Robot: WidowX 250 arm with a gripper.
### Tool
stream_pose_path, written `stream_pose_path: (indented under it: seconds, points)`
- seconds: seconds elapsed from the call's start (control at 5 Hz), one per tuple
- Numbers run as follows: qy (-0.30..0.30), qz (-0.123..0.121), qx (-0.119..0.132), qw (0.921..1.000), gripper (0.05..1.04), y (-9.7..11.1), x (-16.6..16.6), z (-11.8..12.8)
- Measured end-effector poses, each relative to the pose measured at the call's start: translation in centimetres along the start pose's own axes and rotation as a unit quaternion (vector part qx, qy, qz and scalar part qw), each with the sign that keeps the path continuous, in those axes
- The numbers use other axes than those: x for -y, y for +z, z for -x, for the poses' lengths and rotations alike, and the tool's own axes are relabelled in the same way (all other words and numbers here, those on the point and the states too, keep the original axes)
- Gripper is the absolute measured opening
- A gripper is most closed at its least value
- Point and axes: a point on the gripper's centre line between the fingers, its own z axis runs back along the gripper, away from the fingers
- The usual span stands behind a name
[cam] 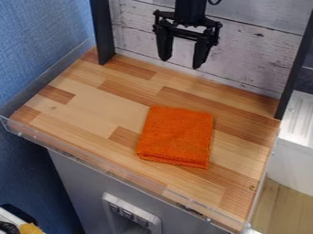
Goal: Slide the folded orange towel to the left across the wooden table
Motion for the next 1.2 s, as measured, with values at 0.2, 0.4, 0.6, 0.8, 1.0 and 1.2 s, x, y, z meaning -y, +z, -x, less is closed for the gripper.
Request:
stream_pose_path:
  seconds: [0.2, 0.4, 0.6, 0.8, 1.0, 1.2]
  points:
    - [-0.015, 0.0, -0.012, 0.9998, 0.998, -1.3, 0.1, 0.7]
    - [-0.046, -0.002, -0.002, 0.9989, 0.997, -1.9, 0.8, 2.0]
    - [-0.08, -0.004, 0.026, 0.9965, 0.997, -1.8, 1.5, 3.5]
    - [-0.114, -0.007, 0.049, 0.9922, 0.994, -1.7, 1.9, 4.4]
    - [-0.146, -0.009, 0.069, 0.9868, 0.999, -1.1, 2.0, 5.1]
    - [-0.171, -0.009, 0.077, 0.9821, 0.998, -1.1, 2.1, 6.0]
